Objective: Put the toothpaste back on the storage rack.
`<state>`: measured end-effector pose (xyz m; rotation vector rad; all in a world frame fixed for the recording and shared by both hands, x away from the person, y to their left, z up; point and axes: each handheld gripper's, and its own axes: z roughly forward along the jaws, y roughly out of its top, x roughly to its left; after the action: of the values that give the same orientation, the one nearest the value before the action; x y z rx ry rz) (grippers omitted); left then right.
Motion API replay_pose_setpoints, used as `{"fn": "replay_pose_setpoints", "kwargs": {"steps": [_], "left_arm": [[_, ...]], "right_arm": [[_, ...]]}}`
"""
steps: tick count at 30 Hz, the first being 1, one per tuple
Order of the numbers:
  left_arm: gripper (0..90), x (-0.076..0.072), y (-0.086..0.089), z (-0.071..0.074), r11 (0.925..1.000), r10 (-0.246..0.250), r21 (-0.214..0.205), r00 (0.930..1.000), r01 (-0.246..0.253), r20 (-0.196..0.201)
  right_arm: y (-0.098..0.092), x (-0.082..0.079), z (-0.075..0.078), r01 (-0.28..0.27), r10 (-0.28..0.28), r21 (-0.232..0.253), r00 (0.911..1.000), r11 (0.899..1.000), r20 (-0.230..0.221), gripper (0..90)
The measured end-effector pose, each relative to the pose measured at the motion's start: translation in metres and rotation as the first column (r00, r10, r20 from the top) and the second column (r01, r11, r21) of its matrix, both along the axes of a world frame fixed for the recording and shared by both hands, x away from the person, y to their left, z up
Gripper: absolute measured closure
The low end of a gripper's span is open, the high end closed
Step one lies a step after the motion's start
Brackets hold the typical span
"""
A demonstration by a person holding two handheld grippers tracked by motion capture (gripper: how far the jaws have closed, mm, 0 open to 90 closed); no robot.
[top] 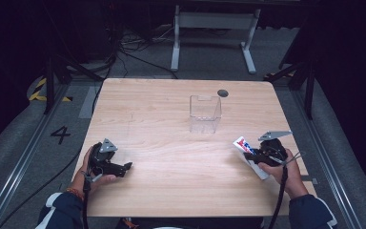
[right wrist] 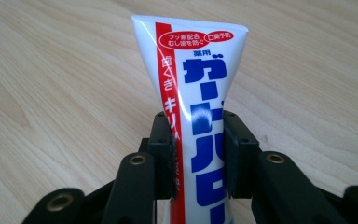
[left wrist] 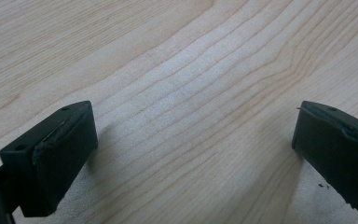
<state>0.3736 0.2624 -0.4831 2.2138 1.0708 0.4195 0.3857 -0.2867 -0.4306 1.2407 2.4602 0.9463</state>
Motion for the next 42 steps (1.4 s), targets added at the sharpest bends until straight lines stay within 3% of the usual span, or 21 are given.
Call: {"fn": "replay_pose_setpoints", "kwargs": {"steps": [9, 17, 29, 42], "left_arm": [[0.5, 0.0, 0.0, 0.0, 1.0, 0.0, 0.0, 1.0, 0.0, 0.0], [0.5, 0.0, 0.0, 0.0, 1.0, -0.002, -0.001, 1.0, 0.002, -0.001], [0.5, 0.0, 0.0, 0.0, 1.0, 0.0, 0.0, 1.0, 0.0, -0.001], [0.5, 0.0, 0.0, 0.0, 1.0, -0.001, 0.0, 1.0, 0.001, -0.001]], "right_arm": [[-0.001, -0.004, 0.012, -0.012, 0.009, 0.043, 0.9973, 0.999, 0.073, 69.6], [0.002, -0.005, 0.024, -0.034, 0.024, 0.069, 0.9896, 0.997, 0.142, 69.7], [0.01, 0.0, 0.046, -0.056, 0.026, 0.108, 0.9658, 0.993, 0.258, 69.9], [0.022, 0.016, 0.072, -0.086, 0.037, 0.137, 0.9439, 0.987, 0.328, 69.9]]}}
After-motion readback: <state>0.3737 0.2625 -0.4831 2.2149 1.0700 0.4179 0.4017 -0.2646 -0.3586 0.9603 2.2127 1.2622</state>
